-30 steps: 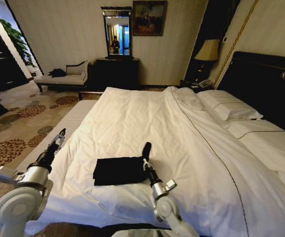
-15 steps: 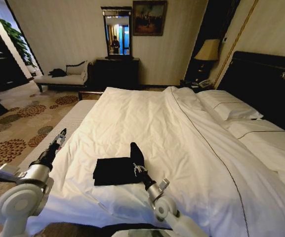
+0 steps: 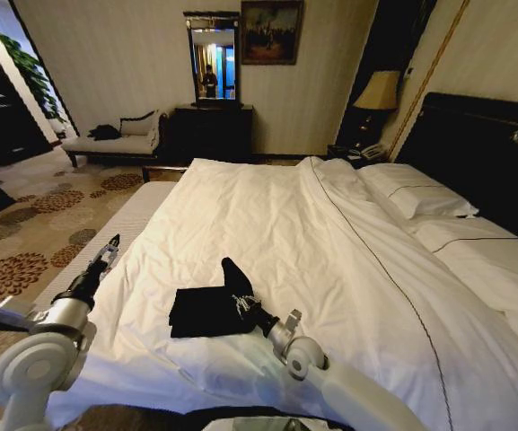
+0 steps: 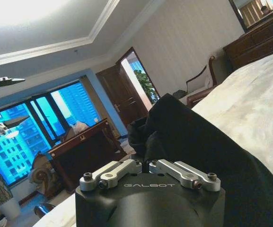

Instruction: Fold the clothes on the bed.

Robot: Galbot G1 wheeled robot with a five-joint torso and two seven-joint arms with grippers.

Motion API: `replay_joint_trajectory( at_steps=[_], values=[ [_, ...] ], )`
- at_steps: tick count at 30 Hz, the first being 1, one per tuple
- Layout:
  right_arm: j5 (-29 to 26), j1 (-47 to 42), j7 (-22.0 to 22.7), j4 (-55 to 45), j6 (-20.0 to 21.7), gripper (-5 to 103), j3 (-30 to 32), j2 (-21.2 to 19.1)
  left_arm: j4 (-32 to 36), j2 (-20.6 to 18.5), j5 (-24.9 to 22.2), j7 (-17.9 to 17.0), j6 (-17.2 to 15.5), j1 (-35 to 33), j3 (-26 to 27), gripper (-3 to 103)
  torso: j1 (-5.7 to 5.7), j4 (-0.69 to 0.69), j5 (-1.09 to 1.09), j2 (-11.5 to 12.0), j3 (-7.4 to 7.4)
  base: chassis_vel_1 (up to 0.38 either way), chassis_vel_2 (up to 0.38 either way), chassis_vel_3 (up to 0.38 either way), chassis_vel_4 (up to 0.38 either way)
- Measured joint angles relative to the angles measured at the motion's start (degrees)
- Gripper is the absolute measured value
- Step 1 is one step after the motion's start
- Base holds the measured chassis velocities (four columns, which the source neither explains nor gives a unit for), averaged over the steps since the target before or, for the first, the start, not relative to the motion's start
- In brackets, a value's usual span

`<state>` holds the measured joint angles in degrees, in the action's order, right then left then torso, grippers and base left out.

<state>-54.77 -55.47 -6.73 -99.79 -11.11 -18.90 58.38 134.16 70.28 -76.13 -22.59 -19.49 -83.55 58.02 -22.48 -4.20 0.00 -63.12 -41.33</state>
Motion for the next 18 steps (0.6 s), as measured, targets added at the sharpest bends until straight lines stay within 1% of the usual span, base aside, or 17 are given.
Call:
replay_joint_trajectory(
  at_steps=[4, 8, 12, 18],
  values=[
    [0.42, 0.82, -0.43, 1.47, -0.26, 2, -1.15, 1.46, -0.27, 0.02, -0.01, 0.0, -0.02, 0.26, -0.02, 100, 0.0, -0.01, 0.01, 0.0, 0.0, 0.0, 0.0, 0.0, 0.0],
    [0.92, 2.58, -1.93, 4.18, -0.86, 2, -4.19, 4.41, -0.55, 0.33, 0.16, -0.04, -0.08, 0.43, -0.43, 100, 0.0, -0.01, 0.0, 0.0, 0.0, 0.0, 0.0, 0.0, 0.0],
    [1.16, 4.15, -2.52, 6.07, -1.01, 2, -6.22, 6.01, -0.55, 0.25, 0.2, -0.05, -0.09, 0.26, -0.08, 100, 0.0, 0.0, 0.0, 0.0, 0.0, 0.0, 0.0, 0.0, 0.0],
    [2.48, 5.57, -3.44, 8.44, -1.27, 2, -7.28, 6.66, -0.62, -0.11, -0.16, -0.07, -0.1, 0.18, 0.83, 100, 0.0, 0.0, 0.0, 0.0, 0.0, 0.0, 0.0, 0.0, 0.0]
  ],
)
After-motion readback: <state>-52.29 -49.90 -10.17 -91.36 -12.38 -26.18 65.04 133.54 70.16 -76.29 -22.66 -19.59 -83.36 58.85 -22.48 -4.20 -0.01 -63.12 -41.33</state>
